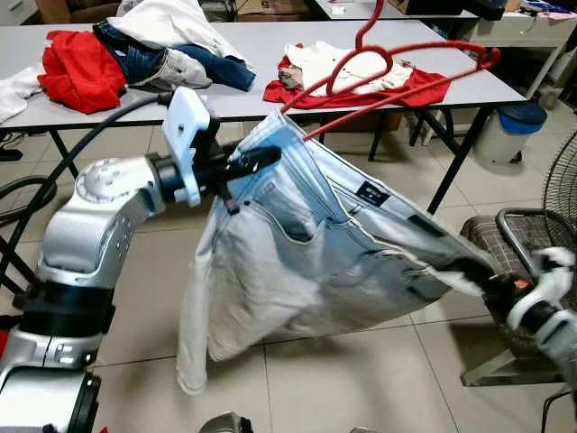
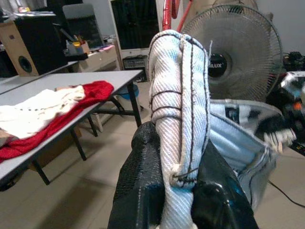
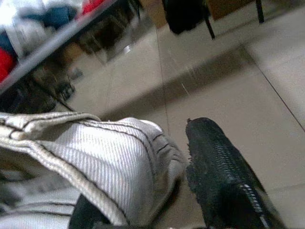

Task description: Hang hanger

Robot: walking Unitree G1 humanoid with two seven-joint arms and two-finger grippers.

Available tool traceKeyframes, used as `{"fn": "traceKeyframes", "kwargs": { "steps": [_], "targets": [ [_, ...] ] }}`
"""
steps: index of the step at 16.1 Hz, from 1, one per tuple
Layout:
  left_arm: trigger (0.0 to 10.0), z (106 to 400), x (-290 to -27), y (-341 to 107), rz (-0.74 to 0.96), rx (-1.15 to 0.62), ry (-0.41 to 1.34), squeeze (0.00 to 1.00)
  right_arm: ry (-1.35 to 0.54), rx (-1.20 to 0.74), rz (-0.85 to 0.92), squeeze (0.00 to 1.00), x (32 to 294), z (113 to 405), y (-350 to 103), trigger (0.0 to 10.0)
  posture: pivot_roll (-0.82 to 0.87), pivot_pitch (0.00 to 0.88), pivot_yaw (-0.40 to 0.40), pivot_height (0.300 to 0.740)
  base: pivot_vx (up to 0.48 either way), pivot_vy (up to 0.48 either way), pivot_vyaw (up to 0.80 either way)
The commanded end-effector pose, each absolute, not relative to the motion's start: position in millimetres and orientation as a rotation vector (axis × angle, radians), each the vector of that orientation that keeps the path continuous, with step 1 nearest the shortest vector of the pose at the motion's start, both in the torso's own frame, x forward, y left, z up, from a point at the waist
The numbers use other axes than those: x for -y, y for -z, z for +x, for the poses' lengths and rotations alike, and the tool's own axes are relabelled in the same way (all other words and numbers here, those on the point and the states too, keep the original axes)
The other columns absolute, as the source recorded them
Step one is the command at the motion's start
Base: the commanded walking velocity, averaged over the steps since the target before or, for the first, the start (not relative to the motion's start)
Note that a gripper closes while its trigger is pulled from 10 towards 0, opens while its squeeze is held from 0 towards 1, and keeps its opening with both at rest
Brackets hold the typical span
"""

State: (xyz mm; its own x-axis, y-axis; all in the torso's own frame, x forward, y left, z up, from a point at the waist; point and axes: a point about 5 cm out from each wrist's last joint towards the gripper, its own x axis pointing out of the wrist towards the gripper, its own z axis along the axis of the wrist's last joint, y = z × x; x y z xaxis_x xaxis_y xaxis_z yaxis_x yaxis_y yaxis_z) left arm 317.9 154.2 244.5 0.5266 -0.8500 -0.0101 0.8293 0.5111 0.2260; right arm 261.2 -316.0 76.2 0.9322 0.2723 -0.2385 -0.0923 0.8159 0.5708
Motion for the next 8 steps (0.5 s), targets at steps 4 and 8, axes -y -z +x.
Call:
{"fn": "traceKeyframes", "kwargs": {
  "steps": [4, 8],
  "targets": [
    [0.0, 315, -170, -243, 0.239, 0.143, 0.963, 0.0, -0.104, -0.096, 0.65, 0.0, 351, 274, -131, 0.0, -0.12, 0.0, 0.007, 0.74, 0.0, 0.0, 0.0],
    [0.0, 298, -165, -242, 0.117, 0.29, 1.066, 0.0, 0.052, 0.022, 0.615, 0.0, 378, 291, -174, 0.0, -0.13, 0.0, 0.005, 0.74, 0.0, 0.0, 0.0]
  ]
}}
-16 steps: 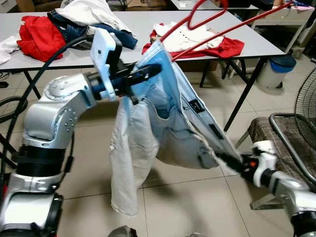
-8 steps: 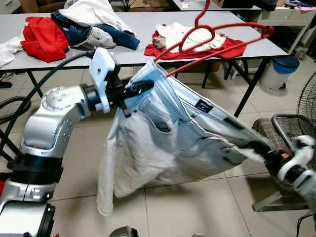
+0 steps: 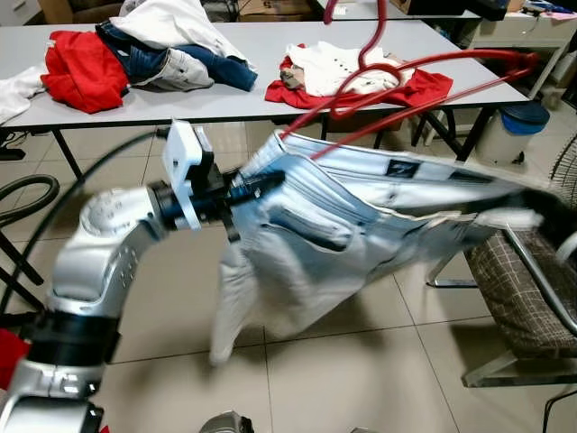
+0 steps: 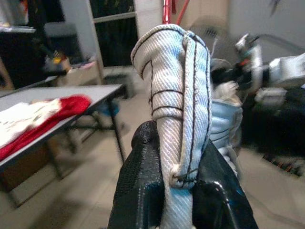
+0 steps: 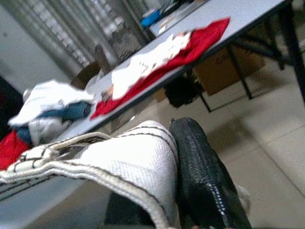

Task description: Hang hanger

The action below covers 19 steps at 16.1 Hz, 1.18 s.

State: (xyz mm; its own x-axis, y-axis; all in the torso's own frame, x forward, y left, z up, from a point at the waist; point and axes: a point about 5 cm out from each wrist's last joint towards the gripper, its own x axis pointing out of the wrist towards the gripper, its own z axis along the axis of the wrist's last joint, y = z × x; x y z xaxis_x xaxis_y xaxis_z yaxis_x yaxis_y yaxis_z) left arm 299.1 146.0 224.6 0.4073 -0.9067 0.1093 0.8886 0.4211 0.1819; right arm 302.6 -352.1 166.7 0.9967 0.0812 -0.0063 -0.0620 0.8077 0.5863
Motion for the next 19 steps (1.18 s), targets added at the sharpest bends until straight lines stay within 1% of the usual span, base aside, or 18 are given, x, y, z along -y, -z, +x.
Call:
{"fn": "traceKeyframes", "kwargs": {
  "steps": [1, 3, 4, 6, 7, 8, 9, 13, 14, 16, 19],
  "targets": [
    [0.0, 293, -162, -243, 0.064, 0.339, 1.094, 0.0, 0.105, 0.018, 0.62, 0.0, 386, 295, -181, 0.0, -0.13, 0.003, -0.001, 0.74, 0.0, 0.0, 0.0],
    [0.0, 287, -157, -232, 0.1, 0.29, 1.151, 0.0, 0.169, -0.002, 0.606, 0.0, 395, 299, -188, 0.0, -0.13, 0.003, -0.003, 0.74, 0.0, 0.0, 0.0],
    [0.0, 286, -155, -221, 0.167, 0.237, 1.167, 0.0, 0.17, 0.009, 0.607, 0.0, 396, 303, -195, 0.0, -0.13, 0.004, -0.009, 0.74, 0.0, 0.0, 0.0],
    [0.0, 291, -157, -201, 0.3, 0.116, 1.132, 0.0, 0.13, 0.05, 0.622, 0.0, 393, 311, -212, 0.0, -0.12, 0.004, -0.016, 0.74, 0.0, 0.0, 0.0],
    [0.0, 299, -162, -190, 0.396, 0.04, 1.063, 0.0, 0.096, 0.068, 0.636, 0.0, 389, 317, -220, 0.0, -0.12, 0.004, -0.016, 0.74, 0.0, 0.0, 0.0],
    [0.0, 301, -164, -186, 0.448, 0.014, 1.047, 0.0, 0.07, 0.073, 0.639, 0.0, 385, 321, -224, 0.0, -0.12, 0.004, -0.016, 0.74, 0.0, 0.0, 0.0],
    [0.0, 300, -164, -185, 0.461, 0.012, 1.057, 0.0, 0.058, 0.073, 0.636, 0.0, 383, 322, -226, 0.0, -0.12, 0.004, -0.016, 0.74, 0.0, 0.0, 0.0],
    [0.0, 291, -148, -183, 0.43, 0.063, 1.176, 0.0, 0.042, 0.064, 0.617, 0.0, 380, 328, -231, 0.0, -0.13, 0.009, -0.011, 0.74, 0.0, 0.0, 0.0],
    [0.0, 291, -146, -176, 0.477, 0.027, 1.188, 0.0, 0.035, 0.065, 0.607, 0.0, 379, 329, -233, 0.0, -0.13, 0.009, -0.011, 0.74, 0.0, 0.0, 0.0],
    [0.0, 296, -148, -159, 0.583, -0.08, 1.162, 0.0, -0.003, 0.07, 0.607, 0.0, 373, 333, -237, 0.0, -0.12, 0.009, -0.012, 0.74, 0.0, 0.0, 0.0],
    [0.0, 313, -153, -155, 0.632, -0.145, 1.023, 0.0, -0.071, 0.075, 0.613, 0.0, 362, 338, -242, 0.0, -0.12, 0.009, -0.011, 0.74, 0.0, 0.0, 0.0]
  ]
}}
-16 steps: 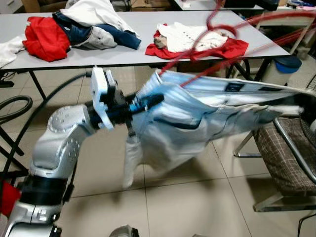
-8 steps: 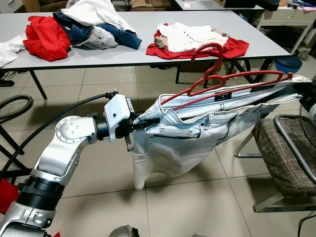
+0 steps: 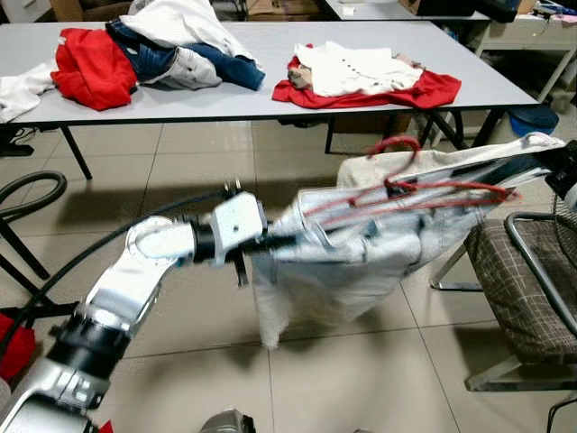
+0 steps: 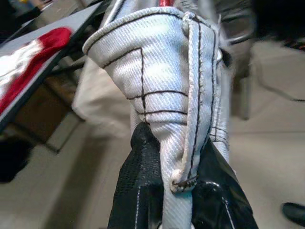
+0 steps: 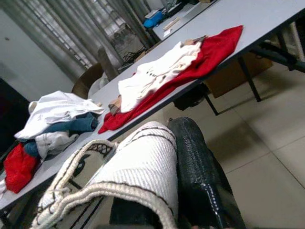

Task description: Hang hanger

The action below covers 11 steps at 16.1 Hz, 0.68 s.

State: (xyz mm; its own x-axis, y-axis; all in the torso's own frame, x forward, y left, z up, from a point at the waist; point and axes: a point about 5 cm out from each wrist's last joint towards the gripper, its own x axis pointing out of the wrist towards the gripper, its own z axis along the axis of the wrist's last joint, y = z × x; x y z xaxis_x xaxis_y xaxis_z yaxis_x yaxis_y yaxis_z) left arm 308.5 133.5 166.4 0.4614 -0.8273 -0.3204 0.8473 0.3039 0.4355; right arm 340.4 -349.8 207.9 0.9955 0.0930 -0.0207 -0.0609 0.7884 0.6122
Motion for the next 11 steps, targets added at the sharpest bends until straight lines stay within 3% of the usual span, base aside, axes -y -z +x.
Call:
{"fn": "traceKeyframes", "kwargs": {
  "steps": [1, 5, 11],
  "targets": [
    [0.0, 317, -152, -157, 0.611, -0.136, 0.995, 0.0, -0.104, 0.074, 0.615, 0.0, 357, 340, -243, 0.0, -0.13, 0.009, -0.007, 0.74, 0.0, 0.0, 0.0],
    [0.0, 315, -150, -169, 0.465, -0.029, 1.023, 0.0, -0.123, 0.033, 0.565, 0.0, 356, 338, -235, 0.0, -0.13, 0.008, -0.002, 0.74, 0.0, 0.0, 0.0],
    [0.0, 327, -183, -164, 0.535, -0.13, 0.826, 0.0, -0.14, 0.04, 0.562, 0.0, 356, 337, -240, 0.0, -0.13, 0.003, -0.007, 0.74, 0.0, 0.0, 0.0]
  ]
}}
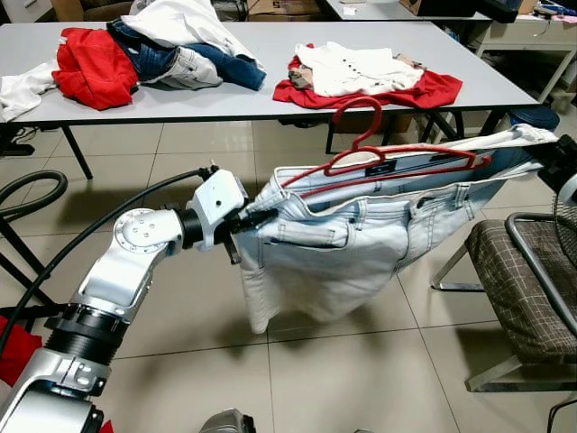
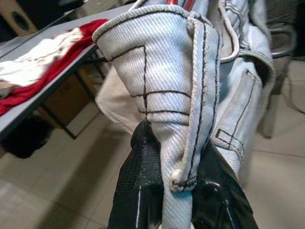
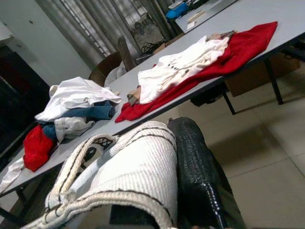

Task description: Hang hanger

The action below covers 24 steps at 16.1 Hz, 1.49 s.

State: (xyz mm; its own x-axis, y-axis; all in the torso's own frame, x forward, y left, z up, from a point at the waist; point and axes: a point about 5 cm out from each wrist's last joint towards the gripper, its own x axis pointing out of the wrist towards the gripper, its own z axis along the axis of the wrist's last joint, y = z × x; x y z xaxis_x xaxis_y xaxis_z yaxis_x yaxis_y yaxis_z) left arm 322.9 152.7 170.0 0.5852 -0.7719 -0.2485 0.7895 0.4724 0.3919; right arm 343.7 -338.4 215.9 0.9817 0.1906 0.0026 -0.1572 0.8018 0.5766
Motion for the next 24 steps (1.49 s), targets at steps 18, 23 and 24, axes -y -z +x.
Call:
{"fn": "traceKeyframes", "kwargs": {
  "steps": [18, 23, 24],
  "targets": [
    [0.0, 339, -107, -144, 0.275, -0.248, 0.764, 0.0, -0.224, -0.01, 0.568, 0.0, 304, 351, -236, 0.0, -0.13, 0.0, -0.003, 0.74, 0.0, 0.0, 0.0],
    [0.0, 351, -113, -171, 0.028, -0.169, 0.748, 0.0, -0.286, -0.028, 0.396, 0.0, 279, 339, -233, 0.0, -0.13, 0.0, 0.012, 0.74, 0.0, 0.0, 0.0],
    [0.0, 354, -116, -191, -0.109, -0.088, 0.761, 0.0, -0.276, -0.035, 0.335, 0.0, 275, 335, -227, 0.0, -0.13, 0.0, 0.017, 0.74, 0.0, 0.0, 0.0]
  ]
}}
